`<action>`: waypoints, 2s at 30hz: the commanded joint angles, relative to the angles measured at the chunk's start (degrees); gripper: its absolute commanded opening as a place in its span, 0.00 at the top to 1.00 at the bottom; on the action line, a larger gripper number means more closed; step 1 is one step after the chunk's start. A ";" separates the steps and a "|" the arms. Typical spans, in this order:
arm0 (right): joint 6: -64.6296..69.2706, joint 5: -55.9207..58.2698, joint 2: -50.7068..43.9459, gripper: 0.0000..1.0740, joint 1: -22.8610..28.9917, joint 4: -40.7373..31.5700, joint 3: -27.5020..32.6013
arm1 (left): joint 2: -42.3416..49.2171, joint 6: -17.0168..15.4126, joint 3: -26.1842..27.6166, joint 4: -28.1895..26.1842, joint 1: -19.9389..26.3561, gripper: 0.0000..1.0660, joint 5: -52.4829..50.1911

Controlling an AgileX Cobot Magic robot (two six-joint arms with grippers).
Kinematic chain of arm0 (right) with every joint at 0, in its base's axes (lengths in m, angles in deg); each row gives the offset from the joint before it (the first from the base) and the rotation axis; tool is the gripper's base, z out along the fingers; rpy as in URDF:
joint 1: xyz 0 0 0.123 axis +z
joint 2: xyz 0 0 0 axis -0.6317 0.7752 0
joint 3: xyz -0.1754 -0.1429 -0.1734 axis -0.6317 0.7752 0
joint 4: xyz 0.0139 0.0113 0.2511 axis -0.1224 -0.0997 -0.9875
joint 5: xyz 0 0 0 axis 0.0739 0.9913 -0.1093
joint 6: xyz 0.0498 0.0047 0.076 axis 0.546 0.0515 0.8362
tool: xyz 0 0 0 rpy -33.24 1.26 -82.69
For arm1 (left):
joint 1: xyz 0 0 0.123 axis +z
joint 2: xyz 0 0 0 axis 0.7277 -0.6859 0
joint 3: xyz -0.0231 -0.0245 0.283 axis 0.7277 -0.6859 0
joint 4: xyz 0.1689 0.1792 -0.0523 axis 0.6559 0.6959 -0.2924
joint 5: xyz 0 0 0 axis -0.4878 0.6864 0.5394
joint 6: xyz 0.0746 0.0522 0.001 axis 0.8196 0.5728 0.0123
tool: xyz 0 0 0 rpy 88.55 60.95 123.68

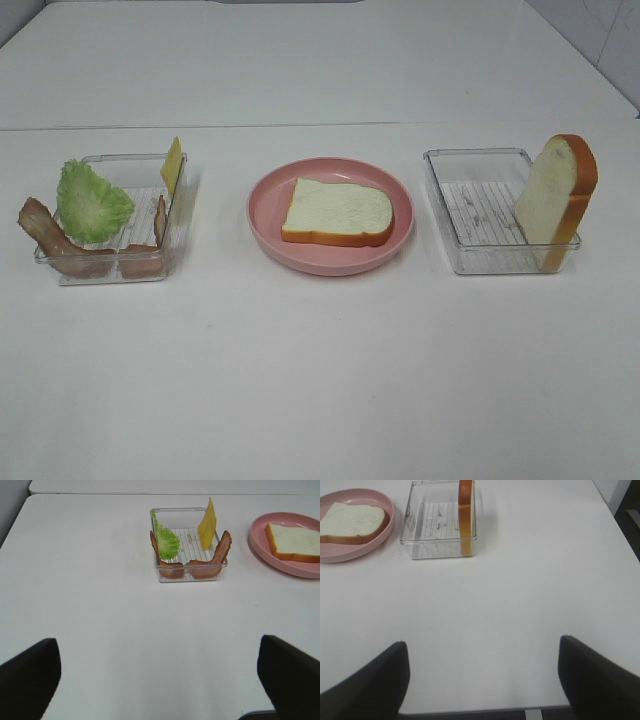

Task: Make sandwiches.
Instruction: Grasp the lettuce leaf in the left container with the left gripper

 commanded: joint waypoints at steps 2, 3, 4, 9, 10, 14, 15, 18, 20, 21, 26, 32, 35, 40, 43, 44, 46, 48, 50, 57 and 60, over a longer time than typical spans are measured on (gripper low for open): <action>-0.34 -1.78 -1.26 0.25 -0.11 0.34 2.64 | 0.92 -0.40 0.00 0.23 0.11 0.06 -0.52; -0.34 -1.78 -1.26 0.25 -0.11 0.34 2.64 | 0.92 -0.40 0.00 0.23 0.11 0.06 -0.52; -0.23 -1.78 -1.26 0.25 -0.11 0.34 2.64 | 0.92 -0.40 0.00 0.40 0.11 0.06 -0.52; 0.74 -1.78 -1.26 0.25 -0.11 0.00 2.64 | 0.92 -0.69 0.00 0.57 0.11 0.06 -0.52; 0.74 -1.78 -1.26 0.25 -0.11 0.00 2.64 | 0.92 -0.69 0.00 0.57 0.11 0.06 -0.52; 0.74 -1.78 -1.26 0.25 -0.11 -0.06 2.64 | 0.92 -0.69 0.00 0.57 0.11 0.06 -0.52; 0.74 -1.78 -1.26 0.25 -0.11 -0.06 2.64 | 0.92 -0.69 0.00 0.57 0.11 0.06 -0.52; 0.74 -1.78 -1.26 0.25 -0.11 -0.06 2.64 | 0.11 -0.40 0.00 0.57 0.11 0.06 -0.46; 0.74 -1.78 -1.26 0.25 -0.11 -0.11 2.64 | -0.63 -0.40 0.06 0.57 0.11 0.06 -0.40; 0.74 -1.78 -1.26 0.25 -0.11 -0.11 2.58 | -3.21 -0.40 0.69 0.74 0.11 0.06 0.34; 0.74 -1.78 -1.26 0.25 -0.11 -0.11 2.58 | -17.99 -0.40 5.96 2.69 0.11 0.06 8.54; 0.74 -1.78 -1.26 0.25 -0.11 -0.11 2.58 | -39.71 -1.03 16.90 3.55 0.11 0.06 13.24; 0.74 -1.78 -1.20 0.25 -0.11 -0.11 2.58 | -51.51 -1.09 23.38 5.04 0.11 0.06 13.24; 0.74 -1.78 -1.20 0.25 -0.11 -0.11 2.58 | -70.93 -0.74 36.38 5.61 0.11 0.06 13.29; 0.74 -1.78 -1.20 0.25 -0.11 -0.11 2.58 | -82.91 -0.40 44.63 5.56 0.11 0.06 13.29; 0.74 -1.78 -1.20 0.25 -0.11 -0.11 2.58 | -82.91 -0.40 44.63 5.56 0.11 0.06 13.29; 0.74 -1.78 -1.20 0.25 -0.11 -0.11 2.58 | -94.94 -0.97 55.46 5.50 0.11 0.06 13.35; 0.74 -1.78 -1.20 0.25 -0.11 -0.11 2.58 | -97.98 -1.03 58.16 5.50 0.11 0.06 13.35; 0.74 -1.78 -1.20 0.25 -0.11 -0.11 2.58 | -103.02 -1.78 62.68 5.61 -0.23 0.06 13.35; 0.74 -1.78 -1.20 0.25 -0.11 -0.11 2.58 | -118.72 -4.93 75.69 7.45 -4.35 0.06 13.35; 0.74 -1.78 -1.20 0.25 -0.11 -0.11 2.58 | -123.24 -5.61 79.41 7.45 -5.44 0.06 13.29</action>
